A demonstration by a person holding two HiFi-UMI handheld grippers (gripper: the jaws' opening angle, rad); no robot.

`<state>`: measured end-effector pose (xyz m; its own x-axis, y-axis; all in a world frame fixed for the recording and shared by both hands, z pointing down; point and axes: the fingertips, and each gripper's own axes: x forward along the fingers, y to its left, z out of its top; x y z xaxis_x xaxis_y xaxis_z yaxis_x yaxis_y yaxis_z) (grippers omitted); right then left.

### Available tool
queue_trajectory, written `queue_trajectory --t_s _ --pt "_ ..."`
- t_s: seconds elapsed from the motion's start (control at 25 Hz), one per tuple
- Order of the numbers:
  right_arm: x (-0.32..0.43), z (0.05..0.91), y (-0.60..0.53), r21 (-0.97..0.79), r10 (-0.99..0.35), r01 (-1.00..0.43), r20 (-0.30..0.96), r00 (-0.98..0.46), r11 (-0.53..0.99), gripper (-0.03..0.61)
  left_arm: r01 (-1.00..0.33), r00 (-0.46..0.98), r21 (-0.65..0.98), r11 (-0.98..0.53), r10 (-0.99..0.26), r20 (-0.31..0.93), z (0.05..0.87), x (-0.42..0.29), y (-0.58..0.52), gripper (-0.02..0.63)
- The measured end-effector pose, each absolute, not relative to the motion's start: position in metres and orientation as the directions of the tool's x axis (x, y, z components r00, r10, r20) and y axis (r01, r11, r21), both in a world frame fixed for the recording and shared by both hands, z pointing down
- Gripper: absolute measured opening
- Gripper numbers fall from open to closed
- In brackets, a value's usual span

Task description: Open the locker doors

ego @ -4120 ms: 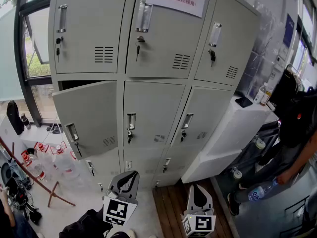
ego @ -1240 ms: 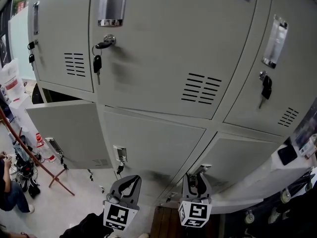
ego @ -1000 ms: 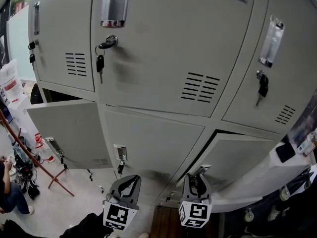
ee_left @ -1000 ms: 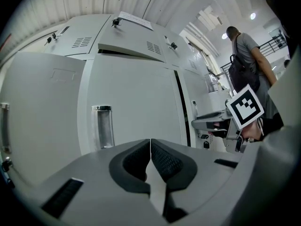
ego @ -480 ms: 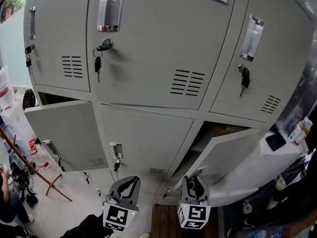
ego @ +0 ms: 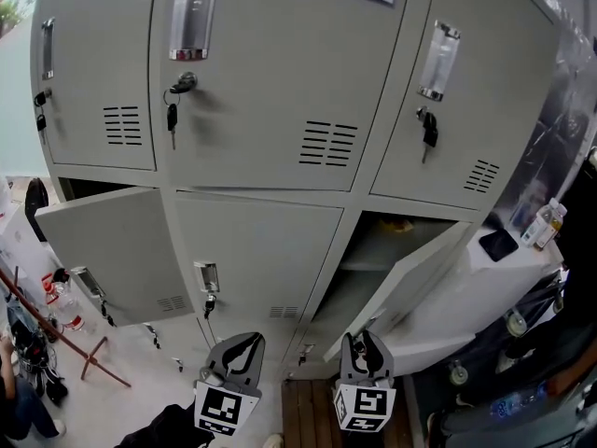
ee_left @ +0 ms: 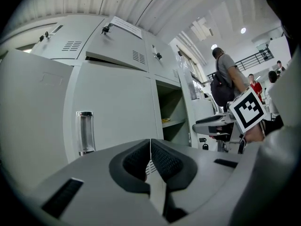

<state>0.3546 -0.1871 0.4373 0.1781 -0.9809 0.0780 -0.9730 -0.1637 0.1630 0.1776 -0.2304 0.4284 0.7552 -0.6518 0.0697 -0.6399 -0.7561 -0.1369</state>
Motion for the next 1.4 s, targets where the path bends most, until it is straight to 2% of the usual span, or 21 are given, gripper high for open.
queue_trajectory --t_s 0.64,0.8,1.04,1.4 --pt "0.376 0.438 -0.11 0.168 -0.928 -0.923 0.082 0.363 -0.346 0.131 -0.486 0.865 -0.132 -0.864 -0.497 0.073 0.43 0.212 -0.187 0.026" --pt "0.387 0.439 -0.087 0.168 -0.903 -0.899 0.082 0.422 -0.404 0.108 -0.448 0.891 -0.143 -0.882 -0.454 0.008 0.427 0.228 -0.177 0.026" --pt "0.41 0.441 -0.058 0.176 -0.862 -0.859 0.081 0.5 -0.481 0.082 -0.39 0.915 -0.109 -0.915 -0.398 0.064 0.429 0.248 -0.157 0.026" --pt "0.445 0.441 -0.027 0.202 -0.823 -0.819 0.085 0.561 -0.537 0.073 -0.326 0.94 -0.135 -0.936 -0.336 0.057 0.433 0.28 -0.14 0.026"
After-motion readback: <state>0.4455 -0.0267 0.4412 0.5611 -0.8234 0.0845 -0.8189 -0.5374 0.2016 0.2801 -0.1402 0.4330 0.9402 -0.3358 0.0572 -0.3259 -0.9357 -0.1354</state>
